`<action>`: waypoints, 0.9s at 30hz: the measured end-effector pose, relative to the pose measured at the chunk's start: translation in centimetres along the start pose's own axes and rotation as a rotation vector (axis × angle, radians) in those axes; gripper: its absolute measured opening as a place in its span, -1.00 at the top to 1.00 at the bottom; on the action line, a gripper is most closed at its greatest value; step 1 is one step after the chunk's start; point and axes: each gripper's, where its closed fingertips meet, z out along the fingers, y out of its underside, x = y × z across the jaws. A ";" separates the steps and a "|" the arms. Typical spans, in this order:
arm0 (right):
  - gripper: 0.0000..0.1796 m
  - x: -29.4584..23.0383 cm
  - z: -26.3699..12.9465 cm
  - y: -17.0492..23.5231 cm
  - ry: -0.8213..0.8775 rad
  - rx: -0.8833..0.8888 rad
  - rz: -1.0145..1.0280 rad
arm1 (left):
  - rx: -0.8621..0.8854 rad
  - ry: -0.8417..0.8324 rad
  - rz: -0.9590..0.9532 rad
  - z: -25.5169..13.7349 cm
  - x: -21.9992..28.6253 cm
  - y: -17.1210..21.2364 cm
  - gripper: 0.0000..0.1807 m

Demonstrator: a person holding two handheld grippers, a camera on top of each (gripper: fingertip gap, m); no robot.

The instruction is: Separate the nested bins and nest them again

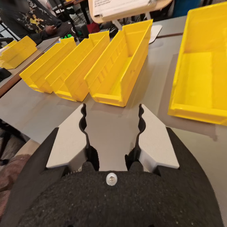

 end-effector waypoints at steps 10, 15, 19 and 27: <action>0.08 -1.1 0.1 -0.9 0.070 0.060 -0.174 | 0.399 -0.083 0.174 -5.4 4.6 16.8 0.25; 0.18 -2.2 0.1 -1.5 0.083 0.106 -0.216 | 0.302 -0.242 0.193 -3.1 0.1 17.8 0.36; 0.20 -0.7 -0.1 -1.5 0.206 0.129 -0.286 | 0.273 -0.190 0.091 -1.6 -1.6 17.7 0.31; 0.25 -1.6 -0.5 0.3 0.184 0.088 -0.243 | 0.240 -0.121 0.048 -0.6 -0.8 17.7 0.42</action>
